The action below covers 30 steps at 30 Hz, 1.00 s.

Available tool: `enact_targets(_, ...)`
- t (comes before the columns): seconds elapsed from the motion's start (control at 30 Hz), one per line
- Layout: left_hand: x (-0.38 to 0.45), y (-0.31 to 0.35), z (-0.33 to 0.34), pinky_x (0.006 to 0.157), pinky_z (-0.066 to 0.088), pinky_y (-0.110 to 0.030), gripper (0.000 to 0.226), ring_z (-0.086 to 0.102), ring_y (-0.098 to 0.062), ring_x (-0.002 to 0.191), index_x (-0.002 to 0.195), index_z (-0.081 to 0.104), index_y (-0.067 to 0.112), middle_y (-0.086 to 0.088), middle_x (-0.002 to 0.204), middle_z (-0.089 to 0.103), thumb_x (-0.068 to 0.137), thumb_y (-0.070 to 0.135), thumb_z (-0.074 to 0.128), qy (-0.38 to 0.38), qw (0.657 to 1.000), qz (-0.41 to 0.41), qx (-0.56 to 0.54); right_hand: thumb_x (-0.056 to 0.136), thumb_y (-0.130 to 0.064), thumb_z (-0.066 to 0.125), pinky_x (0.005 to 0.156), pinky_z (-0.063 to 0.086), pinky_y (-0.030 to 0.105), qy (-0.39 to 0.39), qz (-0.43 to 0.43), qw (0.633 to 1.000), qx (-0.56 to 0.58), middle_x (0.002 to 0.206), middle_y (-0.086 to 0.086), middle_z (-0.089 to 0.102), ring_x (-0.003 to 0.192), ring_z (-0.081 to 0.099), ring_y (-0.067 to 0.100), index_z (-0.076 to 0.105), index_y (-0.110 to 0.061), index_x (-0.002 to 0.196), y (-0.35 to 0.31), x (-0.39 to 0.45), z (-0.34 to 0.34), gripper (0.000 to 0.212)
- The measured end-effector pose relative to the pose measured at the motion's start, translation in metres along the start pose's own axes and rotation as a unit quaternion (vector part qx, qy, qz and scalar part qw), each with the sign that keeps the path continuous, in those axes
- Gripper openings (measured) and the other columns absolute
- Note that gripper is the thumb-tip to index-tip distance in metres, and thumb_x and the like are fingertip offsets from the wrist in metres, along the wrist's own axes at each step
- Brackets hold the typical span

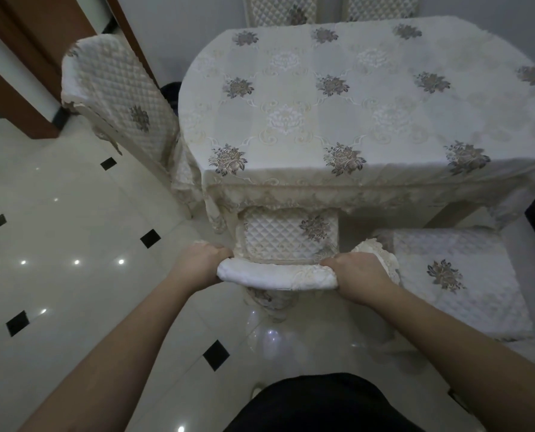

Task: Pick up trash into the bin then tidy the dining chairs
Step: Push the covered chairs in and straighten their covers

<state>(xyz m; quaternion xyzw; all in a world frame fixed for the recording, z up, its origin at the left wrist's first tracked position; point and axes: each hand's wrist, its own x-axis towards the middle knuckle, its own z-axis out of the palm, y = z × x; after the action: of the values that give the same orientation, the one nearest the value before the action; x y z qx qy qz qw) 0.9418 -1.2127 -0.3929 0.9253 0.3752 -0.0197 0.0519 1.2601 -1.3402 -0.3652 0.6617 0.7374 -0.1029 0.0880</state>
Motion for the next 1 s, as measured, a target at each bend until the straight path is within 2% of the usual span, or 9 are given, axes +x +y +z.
enact_targets(0.13, 0.003, -0.001, 0.000, 0.048, 0.047, -0.025, 0.020, 0.062, -0.022, 0.055, 0.070, 0.072, 0.029, 0.005, 0.063, 0.065, 0.058, 0.042, 0.062, -0.018, 1.000, -0.007, 0.011, 0.079, -0.031, 0.056, 0.064, 0.040, 0.028, -0.006, -0.003, 1.000, -0.004, 0.102, -0.006, 0.067, 0.095, 0.063, 0.018, 0.059, -0.033, 0.111, 0.003, 0.003, 0.003, 0.032)
enact_targets(0.4, 0.007, -0.001, 0.002, 0.063, 0.048, -0.029, 0.047, 0.066, -0.025, 0.079, 0.090, 0.072, 0.029, 0.004, 0.084, 0.071, 0.067, 0.053, 0.039, -0.028, 0.999, -0.023, 0.018, 0.079, -0.038, 0.066, 0.069, 0.042, 0.029, -0.015, 0.021, 0.999, 0.028, 0.108, -0.006, 0.065, 0.100, 0.063, 0.019, 0.060, -0.035, 0.113, 0.003, 0.003, 0.000, 0.035)
enact_targets(0.57, 0.004, 0.009, -0.009, 0.059, 0.035, -0.025, 0.025, 0.065, -0.022, 0.084, 0.095, 0.067, 0.032, 0.005, 0.089, 0.069, 0.078, 0.048, 0.058, -0.056, 0.995, -0.049, 0.068, 0.084, -0.039, 0.055, 0.073, 0.046, 0.030, -0.009, 0.038, 0.999, 0.031, 0.108, -0.006, 0.066, 0.100, 0.062, 0.019, 0.059, -0.037, 0.112, 0.002, 0.003, 0.005, 0.028)
enact_targets(0.7, 0.003, 0.018, -0.021, 0.066, 0.046, -0.027, 0.023, 0.063, -0.019, 0.087, 0.101, 0.059, 0.032, 0.007, 0.096, 0.066, 0.082, 0.044, 0.058, -0.102, 0.990, -0.072, 0.066, 0.084, -0.038, 0.053, 0.082, 0.048, 0.036, -0.029, 0.054, 0.998, 0.033, 0.109, -0.003, 0.065, 0.101, 0.061, 0.021, 0.062, -0.032, 0.109, -0.005, 0.001, -0.002, 0.027)
enact_targets(0.8, 0.001, 0.023, -0.026, 0.081, 0.050, -0.035, 0.042, 0.062, -0.022, 0.096, 0.114, 0.056, 0.032, 0.005, 0.108, 0.065, 0.076, 0.048, 0.064, -0.140, 0.986, -0.090, 0.027, 0.084, -0.041, 0.053, 0.087, 0.045, 0.038, -0.015, 0.070, 0.997, 0.016, 0.110, -0.002, 0.065, 0.102, 0.060, 0.024, 0.062, -0.032, 0.109, -0.012, -0.007, -0.008, 0.028)
enact_targets(0.87, -0.001, 0.027, -0.031, 0.087, 0.048, -0.038, 0.059, 0.059, -0.023, 0.106, 0.128, 0.049, 0.033, 0.003, 0.121, 0.061, 0.074, 0.049, 0.067, -0.158, 0.983, -0.089, -0.004, 0.082, -0.040, 0.059, 0.093, 0.038, 0.037, 0.006, 0.093, 0.995, 0.020, 0.116, 0.000, 0.061, 0.110, 0.055, 0.025, 0.058, -0.032, 0.117, -0.014, -0.013, -0.006, 0.035)
enact_targets(0.93, -0.010, 0.030, -0.032, 0.088, 0.045, -0.036, 0.073, 0.055, -0.023, 0.114, 0.138, 0.042, 0.031, 0.001, 0.130, 0.056, 0.073, 0.050, 0.069, -0.135, 0.988, -0.075, -0.018, 0.079, -0.040, 0.063, 0.097, 0.031, 0.036, 0.019, 0.119, 0.993, 0.017, 0.122, 0.002, 0.056, 0.117, 0.049, 0.025, 0.051, -0.029, 0.126, -0.019, -0.022, -0.002, 0.050)
enact_targets(1.0, -0.020, 0.034, -0.036, 0.090, 0.043, -0.039, 0.077, 0.052, -0.023, 0.118, 0.140, 0.038, 0.031, 0.002, 0.135, 0.052, 0.073, 0.054, 0.068, -0.106, 0.993, -0.057, -0.016, 0.075, -0.042, 0.066, 0.098, 0.031, 0.036, 0.023, 0.135, 0.990, 0.030, 0.126, 0.002, 0.053, 0.119, 0.047, 0.024, 0.046, -0.027, 0.131, -0.024, -0.030, -0.001, 0.061)
